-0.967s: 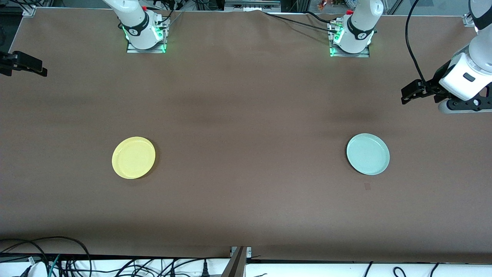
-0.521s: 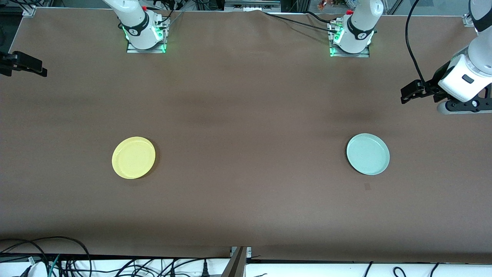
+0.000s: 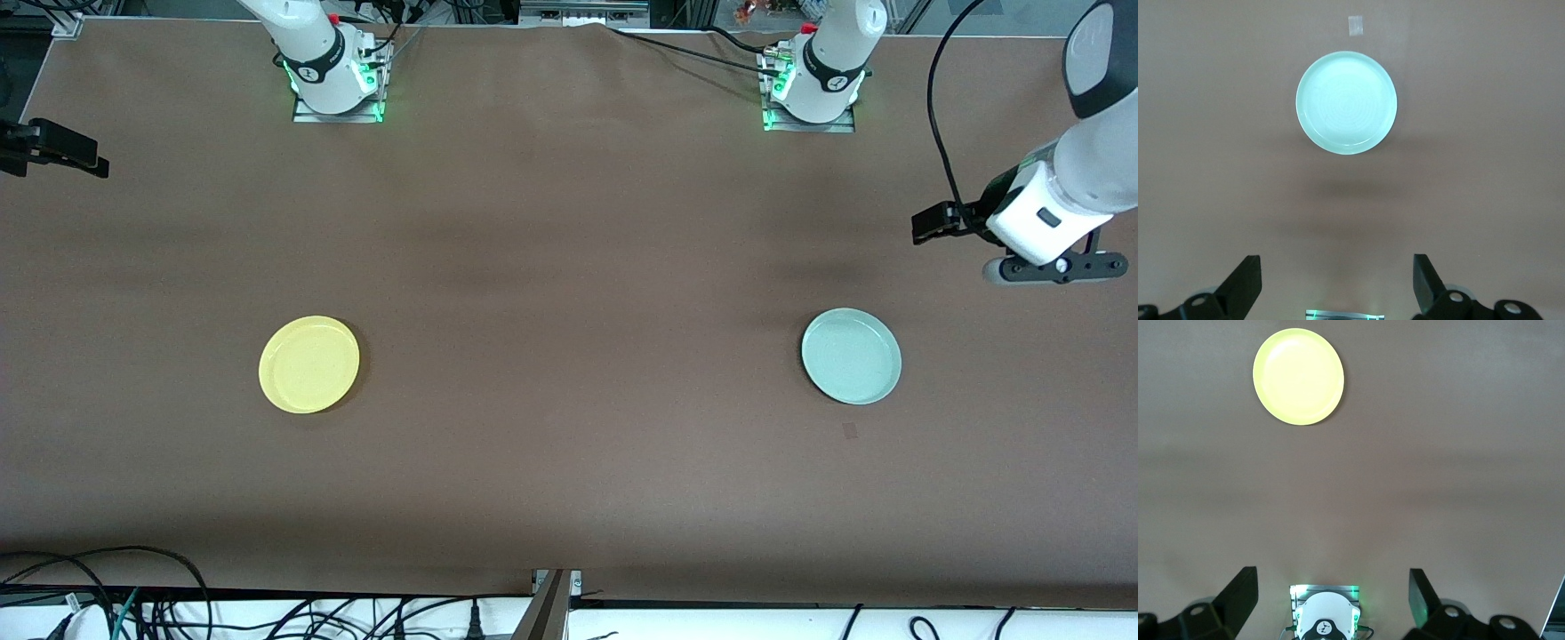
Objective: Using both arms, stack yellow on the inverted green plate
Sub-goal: 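Move the left gripper down to the rim of the green plate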
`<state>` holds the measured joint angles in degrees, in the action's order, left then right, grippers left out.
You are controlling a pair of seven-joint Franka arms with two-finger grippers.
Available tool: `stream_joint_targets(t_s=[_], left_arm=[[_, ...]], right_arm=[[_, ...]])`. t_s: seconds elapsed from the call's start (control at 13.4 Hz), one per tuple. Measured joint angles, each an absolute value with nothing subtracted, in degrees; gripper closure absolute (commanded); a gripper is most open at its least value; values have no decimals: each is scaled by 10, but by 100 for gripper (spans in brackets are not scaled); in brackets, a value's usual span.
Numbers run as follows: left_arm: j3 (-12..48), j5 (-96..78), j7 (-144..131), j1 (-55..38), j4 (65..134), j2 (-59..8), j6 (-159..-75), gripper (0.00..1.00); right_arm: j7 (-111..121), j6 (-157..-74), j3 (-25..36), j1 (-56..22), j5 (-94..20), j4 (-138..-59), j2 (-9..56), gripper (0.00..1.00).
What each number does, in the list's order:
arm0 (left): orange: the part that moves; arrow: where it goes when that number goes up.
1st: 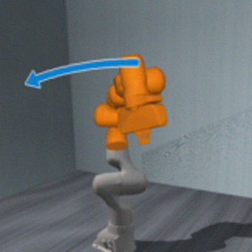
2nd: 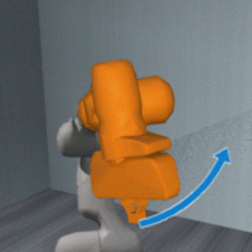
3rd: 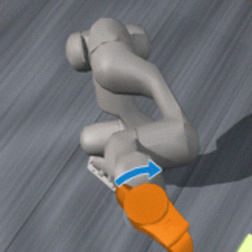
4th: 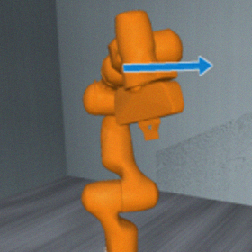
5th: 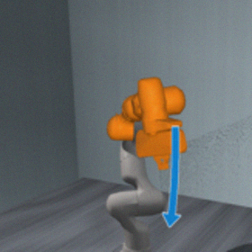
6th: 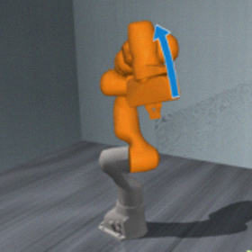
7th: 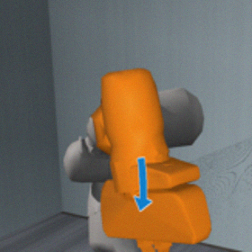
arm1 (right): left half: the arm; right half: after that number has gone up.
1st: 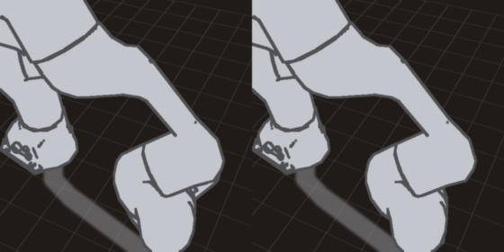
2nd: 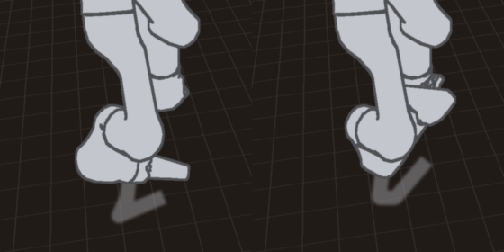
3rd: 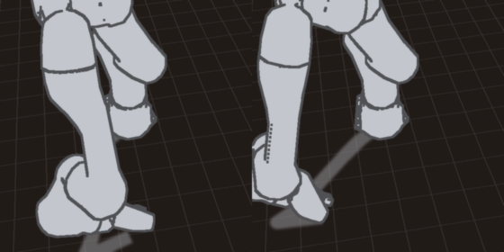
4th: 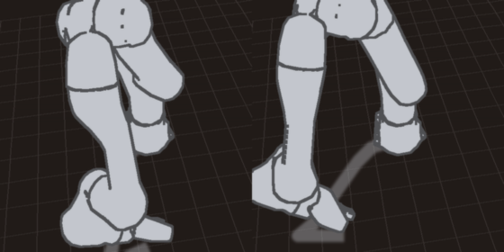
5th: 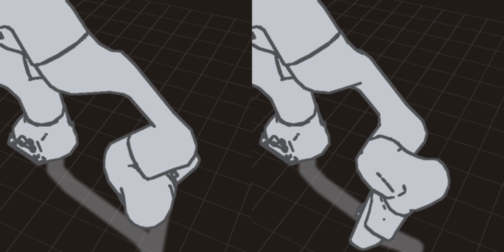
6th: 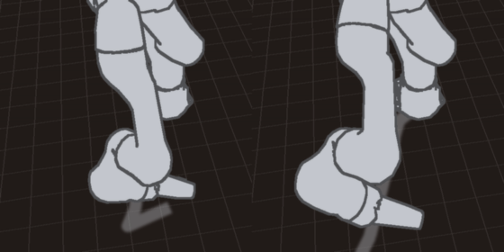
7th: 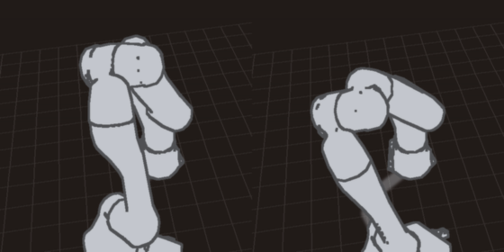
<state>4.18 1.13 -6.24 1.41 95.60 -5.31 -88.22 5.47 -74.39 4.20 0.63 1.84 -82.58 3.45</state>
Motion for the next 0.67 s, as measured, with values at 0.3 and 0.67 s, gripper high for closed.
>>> stream_joint_targets(t_s=[0.3, 0.67], left_arm=[[37, 11, 40, 66, 957, -132, -926, 0], [36, 11, 125, 105, 957, -247, -1043, 0]], right_arm=[[55, -744, 42, 6, 18, -826, 34, 0], [55, -751, 43, 7, 18, -826, 35, 0]])
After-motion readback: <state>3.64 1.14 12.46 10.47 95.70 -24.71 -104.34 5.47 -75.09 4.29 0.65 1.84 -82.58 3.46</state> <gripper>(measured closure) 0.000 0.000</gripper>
